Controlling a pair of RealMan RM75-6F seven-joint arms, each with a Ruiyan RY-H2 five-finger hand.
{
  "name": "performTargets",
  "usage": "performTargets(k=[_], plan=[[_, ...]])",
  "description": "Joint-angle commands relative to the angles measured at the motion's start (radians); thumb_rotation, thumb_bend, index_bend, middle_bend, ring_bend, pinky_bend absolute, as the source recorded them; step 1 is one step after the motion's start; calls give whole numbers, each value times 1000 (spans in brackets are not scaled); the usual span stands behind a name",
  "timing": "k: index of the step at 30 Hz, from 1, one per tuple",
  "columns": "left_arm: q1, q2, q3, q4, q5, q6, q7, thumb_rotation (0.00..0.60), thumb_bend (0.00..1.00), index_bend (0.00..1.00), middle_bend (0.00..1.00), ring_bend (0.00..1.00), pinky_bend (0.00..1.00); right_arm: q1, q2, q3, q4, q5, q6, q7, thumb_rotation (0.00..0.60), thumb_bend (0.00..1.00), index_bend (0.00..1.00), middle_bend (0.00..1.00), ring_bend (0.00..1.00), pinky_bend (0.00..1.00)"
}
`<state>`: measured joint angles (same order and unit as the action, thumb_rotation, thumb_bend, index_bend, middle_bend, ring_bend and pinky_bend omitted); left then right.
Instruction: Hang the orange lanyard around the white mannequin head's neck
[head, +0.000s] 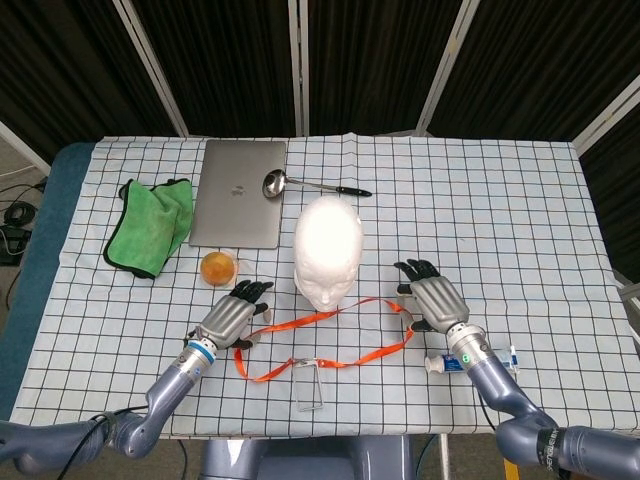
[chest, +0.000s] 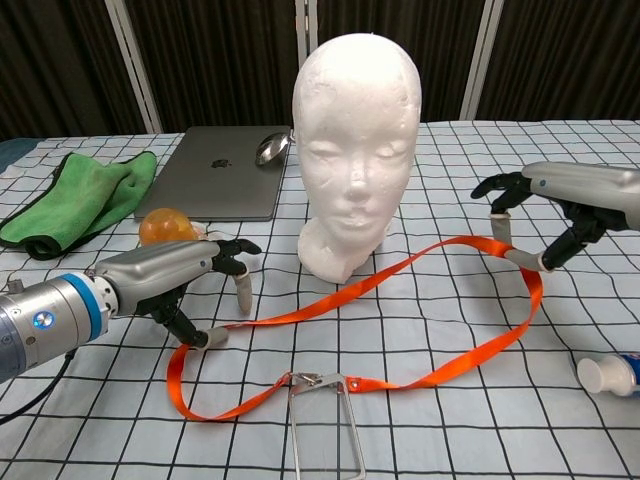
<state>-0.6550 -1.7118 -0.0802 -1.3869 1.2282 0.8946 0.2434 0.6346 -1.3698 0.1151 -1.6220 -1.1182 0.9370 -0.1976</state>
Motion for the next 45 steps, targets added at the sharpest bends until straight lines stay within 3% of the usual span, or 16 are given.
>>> performTargets(k=[1, 13, 22, 29, 39, 45], plan=[[-1, -4, 1, 4, -1, 0, 0, 600, 388, 421, 0, 0, 0, 0, 0, 0, 1, -1, 0, 0, 600, 502, 707, 94, 0, 0], [-4, -26, 2, 21, -6, -1, -1, 600, 473, 468, 0, 0, 0, -4, 6, 1, -2, -6, 1, 1, 600, 503, 708, 95, 0, 0], [-4, -30, 1, 20, -8, 1, -3, 600, 507, 634, 0, 0, 0, -9, 13, -6, -13, -25, 6, 5, 600, 503, 709, 98, 0, 0], [7, -2, 10, -15, 23, 28, -20, 600, 530, 664, 0, 0, 0, -20, 34, -18, -39, -67, 20, 12, 600, 503, 709, 100, 0, 0], [47, 102, 72, -62, 249, 179, -141, 600, 533, 677, 0, 0, 0, -67, 115, -57, -120, -197, 99, 23, 600, 503, 716, 109, 0, 0], [83, 182, 111, -94, 384, 312, -256, 600, 534, 679, 0, 0, 0, -104, 154, -81, -154, -353, 195, 80, 600, 503, 718, 109, 0, 0]])
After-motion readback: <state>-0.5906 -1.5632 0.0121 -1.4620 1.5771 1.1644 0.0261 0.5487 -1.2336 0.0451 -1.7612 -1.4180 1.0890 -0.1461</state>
